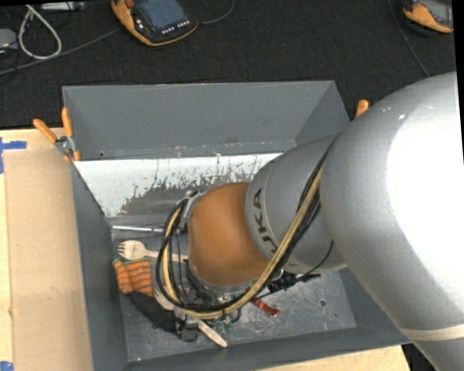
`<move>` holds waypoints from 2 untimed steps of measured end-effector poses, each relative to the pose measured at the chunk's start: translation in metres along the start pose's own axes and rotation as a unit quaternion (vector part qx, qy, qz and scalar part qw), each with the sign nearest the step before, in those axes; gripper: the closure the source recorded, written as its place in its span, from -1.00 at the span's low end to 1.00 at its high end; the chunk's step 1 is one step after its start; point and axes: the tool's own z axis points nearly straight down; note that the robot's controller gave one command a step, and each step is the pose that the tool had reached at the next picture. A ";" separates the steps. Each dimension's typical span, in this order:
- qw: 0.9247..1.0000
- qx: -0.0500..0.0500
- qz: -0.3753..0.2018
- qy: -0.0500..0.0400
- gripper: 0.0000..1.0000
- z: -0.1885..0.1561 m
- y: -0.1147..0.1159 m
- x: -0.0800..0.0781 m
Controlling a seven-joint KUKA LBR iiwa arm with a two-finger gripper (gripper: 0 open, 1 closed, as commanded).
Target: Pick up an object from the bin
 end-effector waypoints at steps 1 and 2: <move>1.000 0.000 0.001 0.000 1.00 0.000 0.000 0.000; 1.000 0.000 -0.007 0.000 1.00 0.000 0.001 -0.004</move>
Offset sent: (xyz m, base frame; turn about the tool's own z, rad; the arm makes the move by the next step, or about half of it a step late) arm 0.0059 0.0011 -0.0010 -0.0257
